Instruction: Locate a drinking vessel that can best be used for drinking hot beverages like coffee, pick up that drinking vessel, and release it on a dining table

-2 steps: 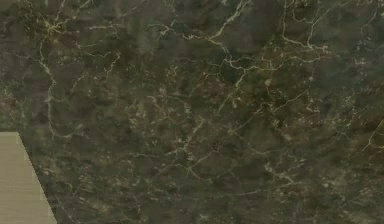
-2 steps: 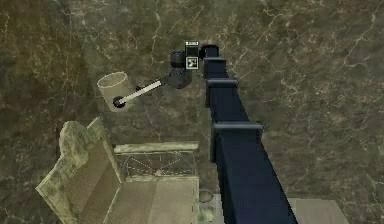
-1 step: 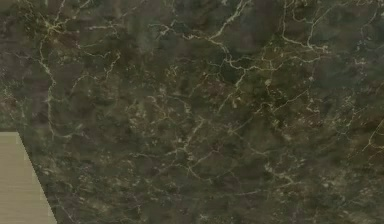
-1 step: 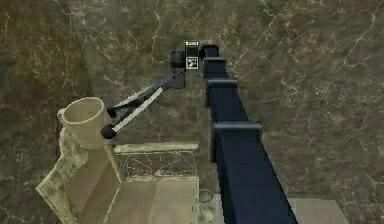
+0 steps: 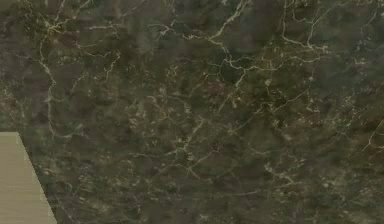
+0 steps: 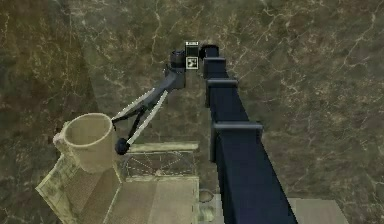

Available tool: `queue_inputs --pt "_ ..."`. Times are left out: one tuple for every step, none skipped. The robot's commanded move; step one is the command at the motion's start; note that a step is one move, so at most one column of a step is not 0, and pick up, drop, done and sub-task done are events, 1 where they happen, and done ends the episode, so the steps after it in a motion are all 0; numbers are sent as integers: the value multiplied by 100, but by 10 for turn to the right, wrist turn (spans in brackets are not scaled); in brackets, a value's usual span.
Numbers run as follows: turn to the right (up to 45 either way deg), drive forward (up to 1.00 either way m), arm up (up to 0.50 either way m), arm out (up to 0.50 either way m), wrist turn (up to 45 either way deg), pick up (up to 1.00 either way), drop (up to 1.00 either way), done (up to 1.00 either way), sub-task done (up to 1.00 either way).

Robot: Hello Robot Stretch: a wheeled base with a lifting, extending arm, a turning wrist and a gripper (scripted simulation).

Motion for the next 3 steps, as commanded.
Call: queue_inputs --pt "0 0 0 -42 0 0 0 0 0" --pt "-450 0 0 0 0 0 0 0 0" --pt "-300 0 0 0 0 0 0 0 0"
